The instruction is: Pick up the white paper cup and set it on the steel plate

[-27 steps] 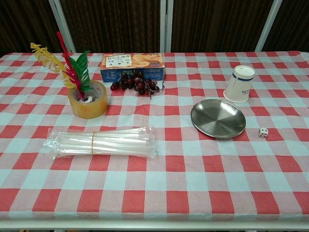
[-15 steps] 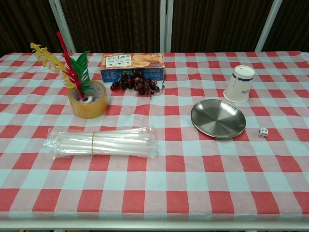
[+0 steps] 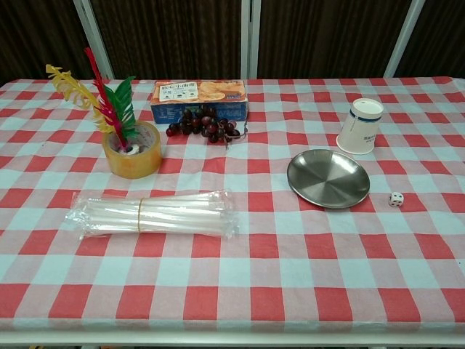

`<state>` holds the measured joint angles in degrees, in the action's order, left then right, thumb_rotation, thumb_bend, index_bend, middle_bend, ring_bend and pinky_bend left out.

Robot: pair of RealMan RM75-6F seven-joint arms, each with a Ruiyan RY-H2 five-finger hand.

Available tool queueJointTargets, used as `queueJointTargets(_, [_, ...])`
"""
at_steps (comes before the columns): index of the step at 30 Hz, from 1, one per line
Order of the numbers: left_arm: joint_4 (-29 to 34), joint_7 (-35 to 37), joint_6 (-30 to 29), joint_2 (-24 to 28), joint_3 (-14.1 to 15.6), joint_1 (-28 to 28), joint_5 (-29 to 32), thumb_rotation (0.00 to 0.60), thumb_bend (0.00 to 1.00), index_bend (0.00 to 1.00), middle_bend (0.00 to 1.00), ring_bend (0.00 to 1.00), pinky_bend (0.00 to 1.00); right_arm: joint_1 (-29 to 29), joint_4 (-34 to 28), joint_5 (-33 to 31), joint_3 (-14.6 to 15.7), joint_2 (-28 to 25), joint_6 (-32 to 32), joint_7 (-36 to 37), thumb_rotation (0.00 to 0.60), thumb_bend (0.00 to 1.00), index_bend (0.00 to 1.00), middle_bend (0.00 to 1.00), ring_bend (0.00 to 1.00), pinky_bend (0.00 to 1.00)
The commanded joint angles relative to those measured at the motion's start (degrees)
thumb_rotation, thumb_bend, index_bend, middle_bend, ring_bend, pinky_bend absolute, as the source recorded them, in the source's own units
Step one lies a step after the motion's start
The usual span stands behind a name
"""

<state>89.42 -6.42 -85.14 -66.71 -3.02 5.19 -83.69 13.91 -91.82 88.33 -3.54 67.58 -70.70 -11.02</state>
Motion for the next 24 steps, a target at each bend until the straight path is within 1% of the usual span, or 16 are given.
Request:
queueJointTargets(1, [-0.2, 0.2, 0.0, -0.1, 0.1, -0.1, 0.0, 0.6, 0.04, 0.27, 0.26, 0.15, 0.09, 5.5, 1.9, -2.2, -0.8, 3.1, 7.9, -4.1, 0.6, 0.07, 0.38, 0.75, 0.7, 0.74])
queueJointTargets(2, [-0.2, 0.3, 0.0, -0.2, 0.2, -0.2, 0.0, 0.6, 0.04, 0.27, 0.26, 0.15, 0.09, 6.5, 2.5, -3.0, -1.0, 3.7, 9.5, -4.4, 0.6, 0.08, 0.4, 0.79, 0.74, 0.78])
queueJointTargets(5, [-0.4, 0.3, 0.1, -0.3, 0.3, -0.3, 0.0, 0.6, 0.04, 0.27, 0.26, 0.15, 0.09, 9.1, 4.9, -5.6, -1.5, 5.9, 14.0, -5.4, 0.6, 0.09, 0.42, 0.84, 0.8, 0.85])
queueJointTargets(8, [-0.6, 0.4, 0.1, -0.4, 0.4, -0.4, 0.1, 0.6, 0.04, 0.27, 0.26, 0.15, 0.09, 10.8, 7.2, -7.9, -1.6, 8.0, 17.1, -6.0, 0.6, 0.11, 0.42, 0.86, 0.83, 0.87])
queueJointTargets(14, [-0.6, 0.4, 0.3, -0.4, 0.4, -0.3, 0.2, 0.6, 0.04, 0.27, 0.26, 0.15, 0.09, 13.2, 11.1, -11.1, -1.4, 11.9, 20.8, -6.5, 0.6, 0.13, 0.42, 0.87, 0.85, 0.89])
queueJointTargets(21, [-1.0, 0.8, 0.7, -0.6, 0.4, -0.2, 0.2, 0.6, 0.04, 0.27, 0.26, 0.15, 0.09, 14.9, 13.9, -12.3, -1.1, 14.6, 22.0, -6.4, 0.6, 0.16, 0.43, 0.87, 0.85, 0.9])
queueJointTargets(24, [-1.2, 1.0, 0.7, -0.6, 0.3, -0.2, 0.3, 0.6, 0.04, 0.27, 0.26, 0.15, 0.09, 15.4, 14.7, -12.7, -1.0, 15.3, 22.2, -6.5, 0.6, 0.2, 0.44, 0.87, 0.85, 0.9])
